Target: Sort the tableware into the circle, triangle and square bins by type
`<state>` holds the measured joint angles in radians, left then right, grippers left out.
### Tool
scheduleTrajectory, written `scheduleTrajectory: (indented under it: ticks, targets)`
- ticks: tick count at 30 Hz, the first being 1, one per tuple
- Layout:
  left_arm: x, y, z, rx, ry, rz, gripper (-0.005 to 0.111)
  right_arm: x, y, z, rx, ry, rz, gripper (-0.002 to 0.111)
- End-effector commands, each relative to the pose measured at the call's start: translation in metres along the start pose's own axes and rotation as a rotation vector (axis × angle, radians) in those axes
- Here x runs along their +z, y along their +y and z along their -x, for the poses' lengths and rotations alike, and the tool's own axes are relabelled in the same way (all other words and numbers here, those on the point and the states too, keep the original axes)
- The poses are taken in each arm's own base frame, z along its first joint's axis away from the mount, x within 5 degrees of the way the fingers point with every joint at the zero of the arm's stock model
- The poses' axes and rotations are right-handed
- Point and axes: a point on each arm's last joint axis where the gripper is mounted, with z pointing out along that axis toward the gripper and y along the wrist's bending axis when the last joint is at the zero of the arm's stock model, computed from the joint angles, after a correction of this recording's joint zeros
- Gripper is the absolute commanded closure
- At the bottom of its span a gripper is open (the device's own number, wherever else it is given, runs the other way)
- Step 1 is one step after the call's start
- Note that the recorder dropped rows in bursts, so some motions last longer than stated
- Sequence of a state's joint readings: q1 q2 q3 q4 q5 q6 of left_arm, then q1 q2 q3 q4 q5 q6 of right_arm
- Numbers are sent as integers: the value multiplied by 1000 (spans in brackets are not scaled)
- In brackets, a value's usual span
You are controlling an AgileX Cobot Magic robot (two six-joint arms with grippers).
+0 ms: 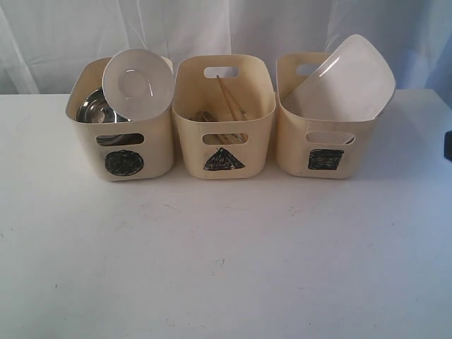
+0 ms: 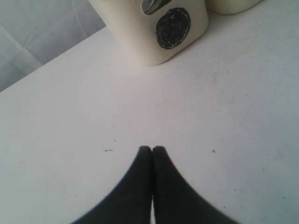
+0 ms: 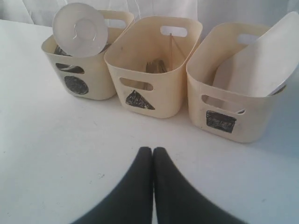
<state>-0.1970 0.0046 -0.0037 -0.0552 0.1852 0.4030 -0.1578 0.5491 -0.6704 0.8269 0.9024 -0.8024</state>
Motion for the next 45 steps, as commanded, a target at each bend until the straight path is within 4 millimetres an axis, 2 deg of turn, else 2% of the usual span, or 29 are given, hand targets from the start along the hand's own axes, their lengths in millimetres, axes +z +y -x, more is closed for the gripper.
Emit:
scheduleTrajectory:
  ticks: [1,19,29,31,34,38,45]
  targets:
    - [0,-1,-1,-4,-5,-3,107,-7,12,-9,45,37,69,108]
    - [0,-1,-1,-4,-5,-3,107,-8,15,-12,42,39,77,108]
    - [0,-1,-1,-4,-5,-3,107,-10,22,-59,16,-2,26,108]
    - [0,-1,-1,-4,-5,-3,107,-16,22,-67,-61,11,-34,108]
    - [0,-1,-1,-4,-5,-3,107,-29,18,-69,-50,-66,-180,108]
    - [0,-1,-1,-4,-5,-3,107,-45,9,-71,-211,-129,-398,108]
    - [0,-1,-1,-4,-5,-3,107,-56,10,-77,-302,-177,-487,108]
